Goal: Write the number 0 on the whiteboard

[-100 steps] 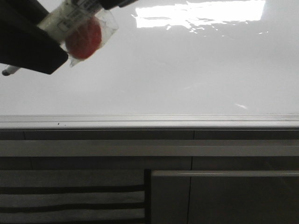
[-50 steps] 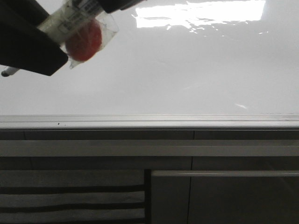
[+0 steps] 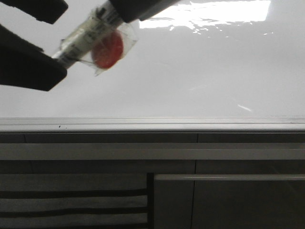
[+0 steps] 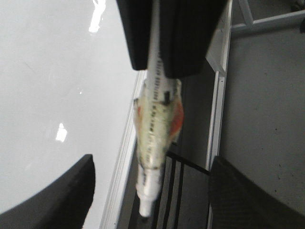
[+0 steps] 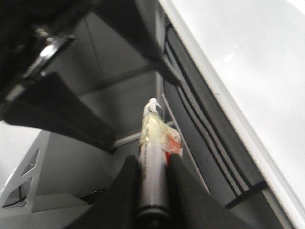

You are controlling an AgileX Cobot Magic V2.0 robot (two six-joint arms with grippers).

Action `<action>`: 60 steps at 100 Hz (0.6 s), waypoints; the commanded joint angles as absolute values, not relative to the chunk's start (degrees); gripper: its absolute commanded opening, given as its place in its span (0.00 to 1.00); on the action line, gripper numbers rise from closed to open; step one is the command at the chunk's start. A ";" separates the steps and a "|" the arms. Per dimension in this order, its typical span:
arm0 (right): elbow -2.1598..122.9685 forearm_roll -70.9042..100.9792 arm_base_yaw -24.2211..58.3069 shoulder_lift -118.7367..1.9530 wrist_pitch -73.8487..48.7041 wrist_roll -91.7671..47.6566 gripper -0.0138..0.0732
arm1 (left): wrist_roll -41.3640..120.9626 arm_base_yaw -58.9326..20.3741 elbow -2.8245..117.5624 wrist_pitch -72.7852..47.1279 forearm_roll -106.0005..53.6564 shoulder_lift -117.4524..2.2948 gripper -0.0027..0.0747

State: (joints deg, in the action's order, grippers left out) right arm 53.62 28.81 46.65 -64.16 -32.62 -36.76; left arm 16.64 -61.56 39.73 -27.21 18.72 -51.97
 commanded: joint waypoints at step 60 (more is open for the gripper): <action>55.27 -34.25 48.28 -51.19 -43.04 25.84 0.11 | -17.87 -47.70 37.50 -26.00 30.29 -26.62 0.49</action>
State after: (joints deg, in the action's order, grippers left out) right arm 53.62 -27.60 46.91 -53.98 -42.20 21.17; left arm -14.59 -49.70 37.71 -29.08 28.98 -29.13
